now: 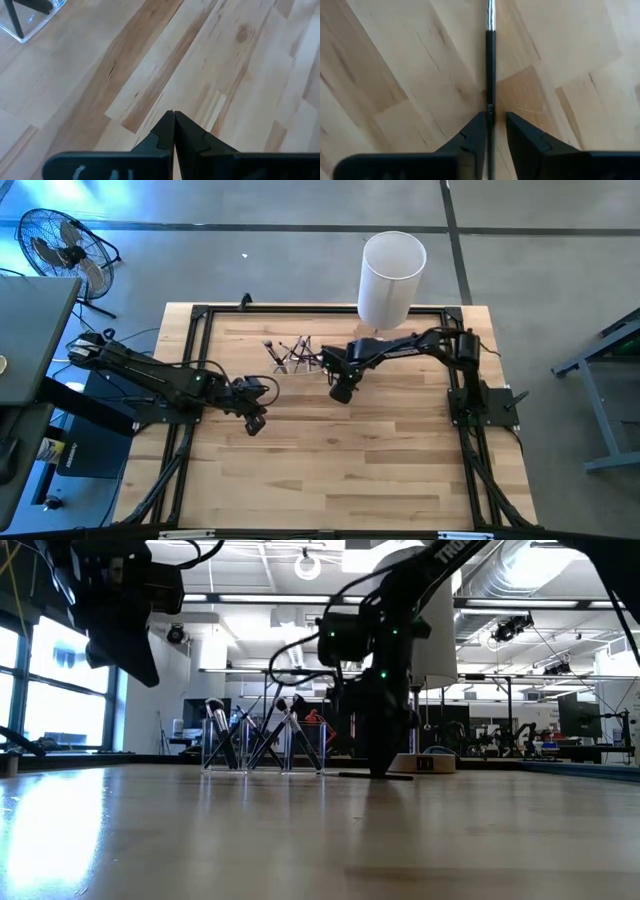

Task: Put items in baskets/containers
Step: Put the black eyeshadow brush into the transparent organizer

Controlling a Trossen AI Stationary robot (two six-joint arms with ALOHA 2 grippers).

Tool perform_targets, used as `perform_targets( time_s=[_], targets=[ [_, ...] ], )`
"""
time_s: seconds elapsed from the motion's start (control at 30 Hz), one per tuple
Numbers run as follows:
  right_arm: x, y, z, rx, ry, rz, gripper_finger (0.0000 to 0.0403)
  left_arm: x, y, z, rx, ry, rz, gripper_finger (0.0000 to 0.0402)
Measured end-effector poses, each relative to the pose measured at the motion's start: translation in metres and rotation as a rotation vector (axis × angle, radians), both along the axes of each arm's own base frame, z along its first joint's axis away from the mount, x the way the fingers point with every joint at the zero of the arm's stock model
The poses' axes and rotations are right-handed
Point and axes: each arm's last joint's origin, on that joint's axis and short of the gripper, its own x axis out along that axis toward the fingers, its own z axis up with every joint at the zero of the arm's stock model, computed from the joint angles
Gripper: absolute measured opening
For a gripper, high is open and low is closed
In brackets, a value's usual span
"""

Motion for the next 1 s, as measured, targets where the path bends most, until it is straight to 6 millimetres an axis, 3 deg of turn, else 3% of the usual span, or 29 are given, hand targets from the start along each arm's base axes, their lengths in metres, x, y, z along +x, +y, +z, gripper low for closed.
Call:
perform_targets(
  time_s=[0.27,0.4,0.67,1.0],
  targets=[
    [-0.014,0.000,-0.021,0.091,0.013,-0.066,0.0018,0.000,0.000,0.000,0.013,0.005,-0.015,0.0000],
    [-0.023,0.012,-0.028,0.128,0.031,-0.111,0.0009,0.000,0.000,0.000,0.018,0.007,-0.022,0.0000],
    [-0.039,0.057,-0.012,0.194,0.103,-0.148,0.0006,0.000,0.000,0.000,0.020,0.006,-0.023,0.0000],
    [-0.042,0.081,-0.006,0.152,0.120,-0.141,0.0019,0.000,0.000,0.000,0.035,0.005,-0.042,0.0000]
  ],
)
